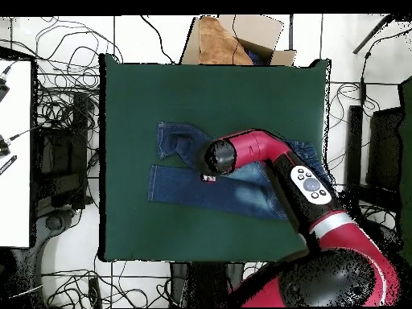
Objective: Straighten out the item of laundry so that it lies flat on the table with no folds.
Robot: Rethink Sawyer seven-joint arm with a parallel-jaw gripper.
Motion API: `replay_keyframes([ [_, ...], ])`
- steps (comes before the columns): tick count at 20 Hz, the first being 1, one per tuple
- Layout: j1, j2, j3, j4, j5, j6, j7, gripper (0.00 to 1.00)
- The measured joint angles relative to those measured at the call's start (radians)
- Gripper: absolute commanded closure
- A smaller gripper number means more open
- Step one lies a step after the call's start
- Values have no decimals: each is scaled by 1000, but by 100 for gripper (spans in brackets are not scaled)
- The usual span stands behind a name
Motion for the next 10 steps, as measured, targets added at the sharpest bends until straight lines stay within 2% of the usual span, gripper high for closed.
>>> replay_keyframes([
  [10, -41, -39, 11, -13, 28, 0, -26, 100],
])
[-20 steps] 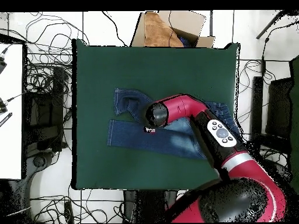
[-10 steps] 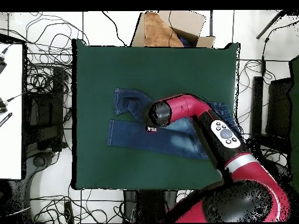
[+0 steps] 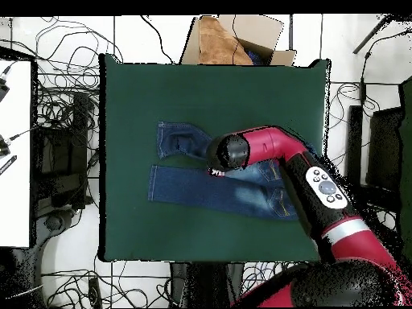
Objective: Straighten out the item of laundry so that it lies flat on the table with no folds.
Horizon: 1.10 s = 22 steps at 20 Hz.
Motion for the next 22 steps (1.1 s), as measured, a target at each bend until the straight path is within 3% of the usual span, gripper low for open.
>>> replay_keyframes([
  [15, -50, -10, 48, -18, 18, -6, -64, 100],
  [22, -105, -27, 105, -16, 18, -101, -64, 100],
])
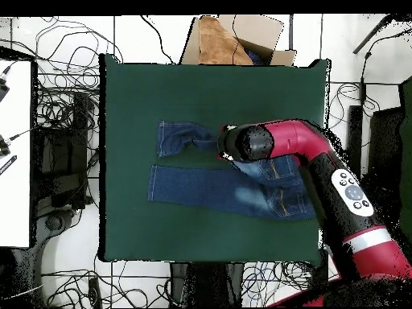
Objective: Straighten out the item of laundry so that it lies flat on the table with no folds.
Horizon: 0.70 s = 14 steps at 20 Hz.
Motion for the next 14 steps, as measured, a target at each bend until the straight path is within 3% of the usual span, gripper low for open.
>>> replay_keyframes([
  [14, -59, -17, 43, 1, -25, -184, 0, 100],
])
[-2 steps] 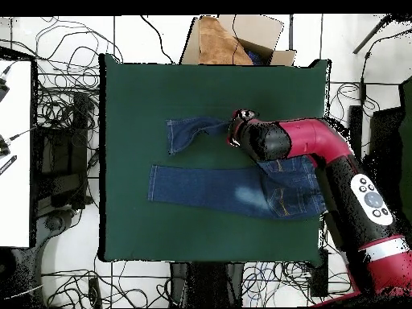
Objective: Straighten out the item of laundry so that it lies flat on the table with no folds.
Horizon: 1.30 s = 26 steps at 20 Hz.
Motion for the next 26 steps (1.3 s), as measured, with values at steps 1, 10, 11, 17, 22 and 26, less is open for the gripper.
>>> replay_keyframes([
  [1, 1, 2, 0, 0, -9, -12, 0, 100],
  [10, 26, 37, -14, 1, -89, -150, 0, 100],
  [11, 29, 40, -14, 1, -89, -151, 0, 100],
  [17, 42, 49, -15, 1, -89, -152, 0, 100],
  [22, 42, 49, -15, 1, -89, -152, 0, 100],
  [26, 42, 49, -15, 1, -89, -152, 0, 100],
])
